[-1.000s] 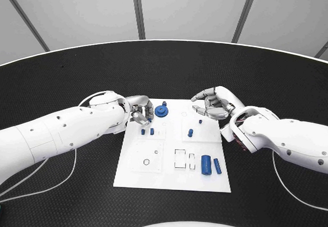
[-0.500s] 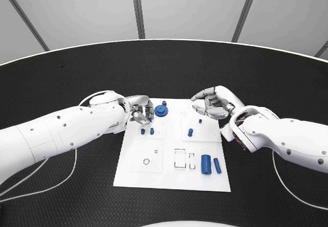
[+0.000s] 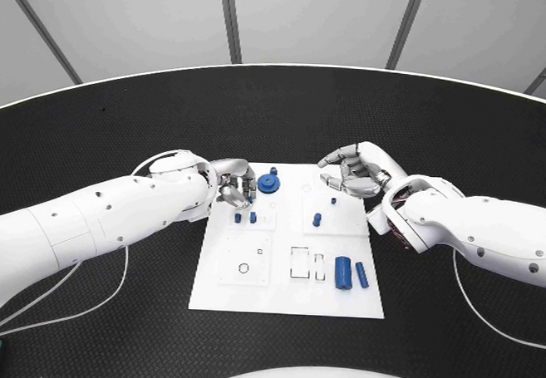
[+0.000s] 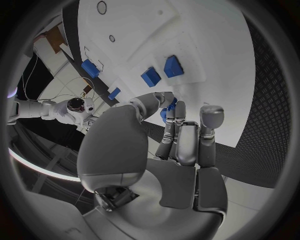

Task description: Assemble the parts on the task board

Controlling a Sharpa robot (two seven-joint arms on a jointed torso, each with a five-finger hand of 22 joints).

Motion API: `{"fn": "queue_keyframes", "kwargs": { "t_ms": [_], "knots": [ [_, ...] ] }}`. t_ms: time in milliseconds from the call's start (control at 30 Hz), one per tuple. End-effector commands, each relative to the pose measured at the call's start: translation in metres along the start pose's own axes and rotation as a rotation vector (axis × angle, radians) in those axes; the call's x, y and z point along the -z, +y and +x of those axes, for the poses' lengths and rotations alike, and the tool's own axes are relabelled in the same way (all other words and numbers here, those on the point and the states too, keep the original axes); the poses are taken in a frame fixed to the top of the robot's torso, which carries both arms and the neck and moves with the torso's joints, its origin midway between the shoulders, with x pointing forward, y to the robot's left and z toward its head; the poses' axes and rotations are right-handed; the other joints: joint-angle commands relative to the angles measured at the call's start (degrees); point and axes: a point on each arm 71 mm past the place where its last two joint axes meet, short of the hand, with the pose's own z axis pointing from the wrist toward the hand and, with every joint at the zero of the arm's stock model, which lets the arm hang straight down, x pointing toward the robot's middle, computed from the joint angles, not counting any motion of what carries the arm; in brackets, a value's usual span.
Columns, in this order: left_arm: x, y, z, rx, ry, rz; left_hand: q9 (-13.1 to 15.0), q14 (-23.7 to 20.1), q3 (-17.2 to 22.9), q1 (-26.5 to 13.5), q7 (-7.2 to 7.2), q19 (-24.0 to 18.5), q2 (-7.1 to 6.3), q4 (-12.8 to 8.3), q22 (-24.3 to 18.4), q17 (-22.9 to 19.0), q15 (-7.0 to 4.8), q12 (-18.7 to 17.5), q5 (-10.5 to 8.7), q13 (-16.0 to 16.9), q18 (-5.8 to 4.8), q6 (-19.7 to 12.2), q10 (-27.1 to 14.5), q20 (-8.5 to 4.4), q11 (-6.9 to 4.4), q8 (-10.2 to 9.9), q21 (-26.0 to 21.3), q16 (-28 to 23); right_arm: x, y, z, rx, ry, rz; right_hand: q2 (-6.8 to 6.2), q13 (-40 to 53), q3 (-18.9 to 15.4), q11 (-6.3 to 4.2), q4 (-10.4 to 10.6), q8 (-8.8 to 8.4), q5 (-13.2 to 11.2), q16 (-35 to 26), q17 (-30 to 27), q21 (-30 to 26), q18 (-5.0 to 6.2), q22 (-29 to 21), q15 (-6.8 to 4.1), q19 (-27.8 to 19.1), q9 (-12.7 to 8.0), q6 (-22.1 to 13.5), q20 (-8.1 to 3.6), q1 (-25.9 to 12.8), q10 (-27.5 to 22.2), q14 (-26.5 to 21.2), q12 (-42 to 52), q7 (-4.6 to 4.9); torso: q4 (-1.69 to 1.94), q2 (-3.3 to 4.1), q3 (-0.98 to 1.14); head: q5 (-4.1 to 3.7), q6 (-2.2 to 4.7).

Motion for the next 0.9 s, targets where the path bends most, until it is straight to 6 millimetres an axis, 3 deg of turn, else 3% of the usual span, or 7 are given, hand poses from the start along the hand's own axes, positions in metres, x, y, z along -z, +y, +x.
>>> {"fn": "queue_keyframes", "kwargs": {
  "t_ms": [33,833,900],
  "knots": [
    [-0.0001,0.0006,0.0003,-0.001,0.004,-0.003,0.04,-0.23,0.06,0.65,0.1,0.33,0.14,-0.42,0.03,-0.19,-0.13,-0.39,-0.22,-0.08,-0.29,0.32,0.49,-0.07,-0.04,-0.3,0.39,-0.36,0.0,-0.0001,-0.0001,0.0,0.0,0.0,-0.05,0.03,-0.13,-0.03,-0.27,0.17,0.24,-0.26,0.04,0.26,0.9,0.09,-0.34,-0.17,-0.07,-0.08,0.15,-0.67,-0.18,2.44,0.12,0.1,-0.03,-0.02,0.01,0.02,-0.07],
    [-0.0011,0.0018,0.0014,-0.002,0.012,-0.004,0.03,-0.11,-0.03,0.65,0.12,0.15,0.1,-0.45,-0.28,0.17,-0.14,-0.58,-0.24,-0.11,-0.24,0.37,0.51,-0.09,-0.02,-0.58,0.27,-0.32,-0.0001,-0.0001,0.0001,0.0,0.001,0.0,0.0,-0.07,0.07,-0.02,-0.56,0.19,0.25,-0.33,-0.02,0.22,0.9,0.13,-0.33,-0.17,-0.1,-0.11,0.15,-0.85,-0.26,2.43,0.03,0.11,-0.04,0.0,0.0,0.04,-0.11],
    [-0.0012,0.0018,0.0016,-0.002,0.014,-0.005,-0.04,0.34,-0.09,0.62,0.19,0.01,-0.05,-0.51,-0.47,1.72,-0.08,-0.87,-0.23,-0.19,-0.21,0.14,0.36,-0.08,0.05,-1.0,0.19,-0.06,0.0,-0.0002,0.0,0.0,0.001,0.0,0.0,-0.07,0.07,-0.02,-0.56,0.19,0.25,-0.33,-0.02,0.22,0.9,0.13,-0.33,-0.17,-0.1,-0.11,0.15,-0.85,-0.26,2.43,0.03,0.11,-0.05,-0.01,0.0,0.04,-0.08]
  ]
}}
